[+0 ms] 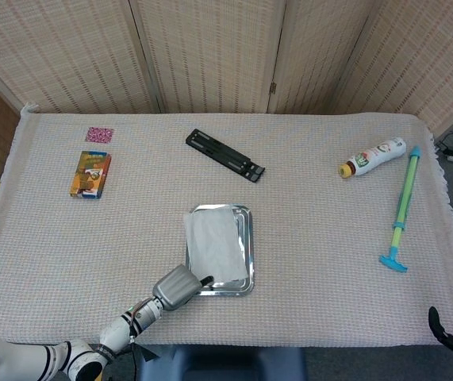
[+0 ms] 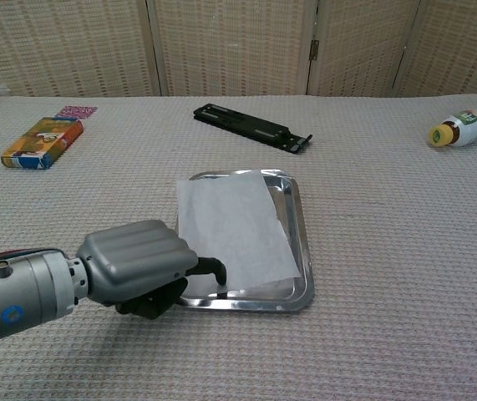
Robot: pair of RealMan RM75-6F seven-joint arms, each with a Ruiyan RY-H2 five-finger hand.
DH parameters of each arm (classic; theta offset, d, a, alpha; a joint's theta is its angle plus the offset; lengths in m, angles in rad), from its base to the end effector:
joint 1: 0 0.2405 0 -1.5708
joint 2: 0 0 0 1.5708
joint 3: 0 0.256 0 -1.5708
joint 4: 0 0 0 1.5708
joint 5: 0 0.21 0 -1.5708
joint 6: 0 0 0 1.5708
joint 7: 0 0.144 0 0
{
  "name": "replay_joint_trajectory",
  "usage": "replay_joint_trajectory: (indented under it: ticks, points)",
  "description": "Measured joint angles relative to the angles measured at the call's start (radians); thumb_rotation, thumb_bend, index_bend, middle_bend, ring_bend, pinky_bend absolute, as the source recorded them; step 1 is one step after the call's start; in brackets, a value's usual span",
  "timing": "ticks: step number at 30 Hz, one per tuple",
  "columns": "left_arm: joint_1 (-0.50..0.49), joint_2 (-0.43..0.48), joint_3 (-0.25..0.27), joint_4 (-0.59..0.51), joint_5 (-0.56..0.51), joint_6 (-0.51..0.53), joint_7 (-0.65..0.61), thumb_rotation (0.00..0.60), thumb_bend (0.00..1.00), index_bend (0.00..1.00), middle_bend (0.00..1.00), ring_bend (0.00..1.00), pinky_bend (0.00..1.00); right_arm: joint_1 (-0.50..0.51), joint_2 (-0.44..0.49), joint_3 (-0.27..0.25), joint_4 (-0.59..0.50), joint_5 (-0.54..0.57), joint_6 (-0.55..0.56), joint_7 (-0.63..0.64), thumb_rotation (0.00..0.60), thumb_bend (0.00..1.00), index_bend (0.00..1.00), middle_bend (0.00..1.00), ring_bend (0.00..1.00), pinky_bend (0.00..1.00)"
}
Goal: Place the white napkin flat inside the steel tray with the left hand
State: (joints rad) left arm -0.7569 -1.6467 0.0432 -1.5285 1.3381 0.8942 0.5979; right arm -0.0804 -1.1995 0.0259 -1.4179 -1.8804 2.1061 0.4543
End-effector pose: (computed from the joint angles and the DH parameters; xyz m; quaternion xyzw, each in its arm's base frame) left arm -0.1307 0.2559 -0.0842 -0.8884 -0.2066 -0.2868 0.2929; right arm -0.2820 -0.0992 0.1992 0.5049 -0.2829 0.6754 0.4570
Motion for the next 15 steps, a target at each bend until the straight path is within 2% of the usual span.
replay_joint_trajectory:
  ticks: [10,15]
  points:
    - [0.013,0.046,0.014,-0.015,-0.006,0.004,0.017,0.600,1.00,0.27,1.00,1.00,1.00,0.006,-0.002,0.004,-0.002,0.003,-0.008,-0.003,0.600,0.50,0.00,0.00,0.00,0.00]
    - [0.021,0.068,0.037,-0.034,0.020,0.013,0.038,0.600,1.00,0.27,1.00,1.00,1.00,0.010,-0.006,0.004,-0.003,0.002,-0.017,-0.009,0.600,0.50,0.00,0.00,0.00,0.00]
